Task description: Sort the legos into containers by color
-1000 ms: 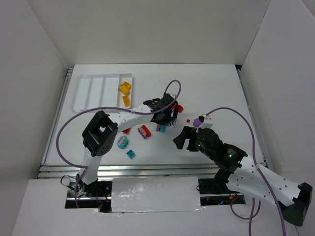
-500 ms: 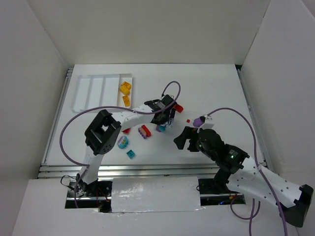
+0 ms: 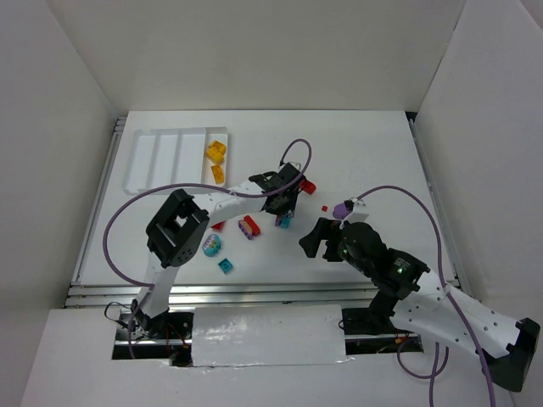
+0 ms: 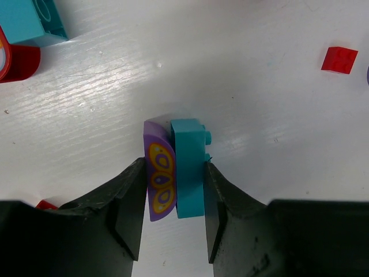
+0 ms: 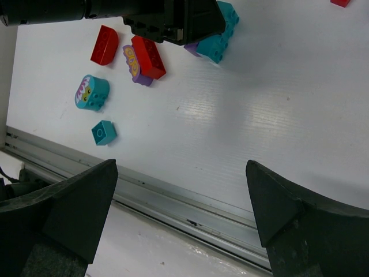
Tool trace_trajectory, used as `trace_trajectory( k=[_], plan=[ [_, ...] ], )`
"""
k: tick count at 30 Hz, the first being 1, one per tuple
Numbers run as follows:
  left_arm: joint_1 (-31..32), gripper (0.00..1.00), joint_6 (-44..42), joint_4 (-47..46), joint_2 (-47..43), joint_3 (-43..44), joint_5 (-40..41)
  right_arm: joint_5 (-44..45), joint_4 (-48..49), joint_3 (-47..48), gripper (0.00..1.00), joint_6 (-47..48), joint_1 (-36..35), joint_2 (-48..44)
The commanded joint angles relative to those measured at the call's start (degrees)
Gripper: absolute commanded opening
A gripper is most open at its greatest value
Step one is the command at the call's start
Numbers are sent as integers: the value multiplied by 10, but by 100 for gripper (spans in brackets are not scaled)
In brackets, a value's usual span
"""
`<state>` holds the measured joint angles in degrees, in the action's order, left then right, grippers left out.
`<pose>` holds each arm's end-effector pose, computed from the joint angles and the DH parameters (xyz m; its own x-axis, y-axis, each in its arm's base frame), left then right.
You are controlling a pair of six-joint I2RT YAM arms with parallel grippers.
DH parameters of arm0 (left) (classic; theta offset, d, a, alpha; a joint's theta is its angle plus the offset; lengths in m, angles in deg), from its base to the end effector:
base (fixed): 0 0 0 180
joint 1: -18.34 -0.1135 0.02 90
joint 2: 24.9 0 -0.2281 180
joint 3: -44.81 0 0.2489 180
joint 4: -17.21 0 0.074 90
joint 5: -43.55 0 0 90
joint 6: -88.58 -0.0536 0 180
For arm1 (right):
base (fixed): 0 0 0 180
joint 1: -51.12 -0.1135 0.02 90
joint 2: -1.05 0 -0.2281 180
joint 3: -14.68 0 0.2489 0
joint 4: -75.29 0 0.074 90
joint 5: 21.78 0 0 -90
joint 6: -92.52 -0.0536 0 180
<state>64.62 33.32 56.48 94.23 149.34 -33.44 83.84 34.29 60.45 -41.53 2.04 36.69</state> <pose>0.3172 -0.3142 0.1481 -0.8077 0.0413 -0.5881 0.1852 0.9648 -0.1866 0.1337 0.1322 0.2257 -0.6423 0.2814 -0.7130 -0.1806 0.8485 0.4975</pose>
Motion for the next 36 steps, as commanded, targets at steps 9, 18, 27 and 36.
trace_trajectory(
  k=[9, 18, 27, 36],
  plan=[
    [2, 62, 2, 14, 29, -2, -7, 0, 17, -5, 100, -2, 1, -10],
    [2, 35, -2, 9, 24, -4, -14, 2, 19, -5, 99, -3, 1, -13],
    [20, 0, -55, -133, -136, -136, -75, 27, 4, 10, 100, -44, 3, -26],
    [90, 0, -172, -360, -304, -314, -185, 74, -22, 46, 96, -114, 12, -104]
  ],
)
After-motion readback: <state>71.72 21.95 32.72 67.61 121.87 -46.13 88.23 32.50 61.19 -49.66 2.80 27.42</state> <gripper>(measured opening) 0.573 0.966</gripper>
